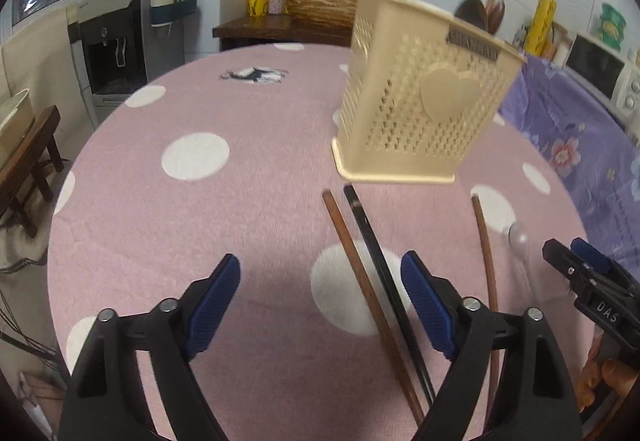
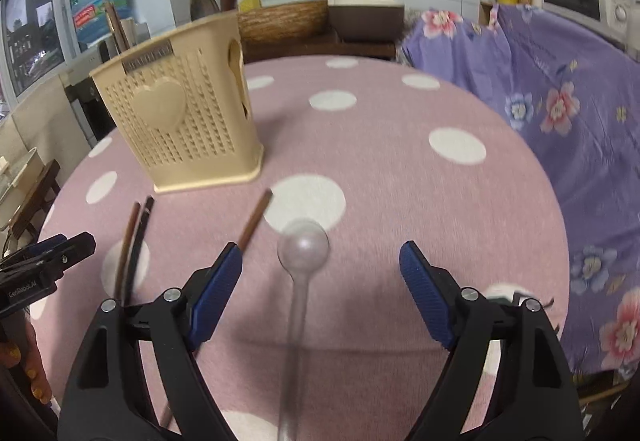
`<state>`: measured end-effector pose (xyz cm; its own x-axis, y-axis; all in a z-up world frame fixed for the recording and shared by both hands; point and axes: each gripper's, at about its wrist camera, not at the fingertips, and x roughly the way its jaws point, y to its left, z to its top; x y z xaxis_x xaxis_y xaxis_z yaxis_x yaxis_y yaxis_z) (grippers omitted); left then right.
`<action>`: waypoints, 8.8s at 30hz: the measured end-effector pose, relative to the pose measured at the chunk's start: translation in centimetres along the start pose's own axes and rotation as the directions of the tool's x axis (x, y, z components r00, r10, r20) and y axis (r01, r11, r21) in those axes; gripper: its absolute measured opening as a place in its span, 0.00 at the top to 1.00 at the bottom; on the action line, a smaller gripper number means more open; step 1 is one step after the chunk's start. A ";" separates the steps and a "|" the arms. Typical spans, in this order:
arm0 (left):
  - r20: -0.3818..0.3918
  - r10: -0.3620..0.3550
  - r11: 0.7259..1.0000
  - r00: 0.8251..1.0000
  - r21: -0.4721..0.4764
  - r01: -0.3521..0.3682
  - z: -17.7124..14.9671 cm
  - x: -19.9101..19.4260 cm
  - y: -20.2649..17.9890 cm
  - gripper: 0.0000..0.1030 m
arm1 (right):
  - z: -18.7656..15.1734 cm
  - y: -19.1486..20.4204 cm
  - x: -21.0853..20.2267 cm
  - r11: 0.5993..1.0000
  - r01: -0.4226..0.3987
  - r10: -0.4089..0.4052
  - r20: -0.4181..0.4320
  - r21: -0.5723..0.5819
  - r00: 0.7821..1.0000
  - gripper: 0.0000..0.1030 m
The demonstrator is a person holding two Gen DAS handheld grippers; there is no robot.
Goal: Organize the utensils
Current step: 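Grasp the clear plastic spoon with the right tool while the left tool grasps a brown chopstick, then carry the plastic spoon and brown chopstick to the holder and open both tools, then close the left tool on another brown wooden chopstick, then lift the brown chopstick with the left tool and drop it into the holder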
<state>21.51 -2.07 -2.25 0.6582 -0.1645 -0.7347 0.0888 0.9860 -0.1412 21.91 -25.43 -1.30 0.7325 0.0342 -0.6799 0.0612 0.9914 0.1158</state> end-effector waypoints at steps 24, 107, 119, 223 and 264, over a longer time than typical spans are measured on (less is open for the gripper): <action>-0.071 0.048 0.998 0.996 0.032 -0.045 0.1 3.1 -1.8 0.72 | -2.0 1.1 1.1 0.999 -0.010 0.007 -0.058 -0.046 0.998 0.22; 0.227 -0.167 0.982 0.960 -0.043 0.181 6.0 -9.1 1.4 0.92 | 5.1 0.0 -6.0 0.975 -0.223 0.224 0.113 -0.021 0.968 0.64; 0.296 -0.144 0.985 0.944 -0.046 0.165 6.7 -11.1 2.0 0.92 | 5.3 0.5 -6.6 0.968 -0.248 0.249 0.111 -0.027 0.962 0.64; 0.306 -0.043 0.997 0.951 0.069 0.024 10.7 -11.0 4.3 0.92 | -0.8 -0.3 -3.4 0.970 -0.222 0.206 0.146 0.103 0.968 0.27; 0.358 -0.100 0.995 0.928 0.060 0.084 16.2 -7.1 -4.2 0.93 | -2.0 -1.6 -4.6 0.965 -0.227 0.207 0.147 0.128 0.967 0.27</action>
<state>28.59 -4.64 14.33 0.8697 -0.2413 -0.4306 0.1884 0.9686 -0.1622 17.10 -26.95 0.17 0.8209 0.2202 -0.5270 -0.0200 0.9332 0.3588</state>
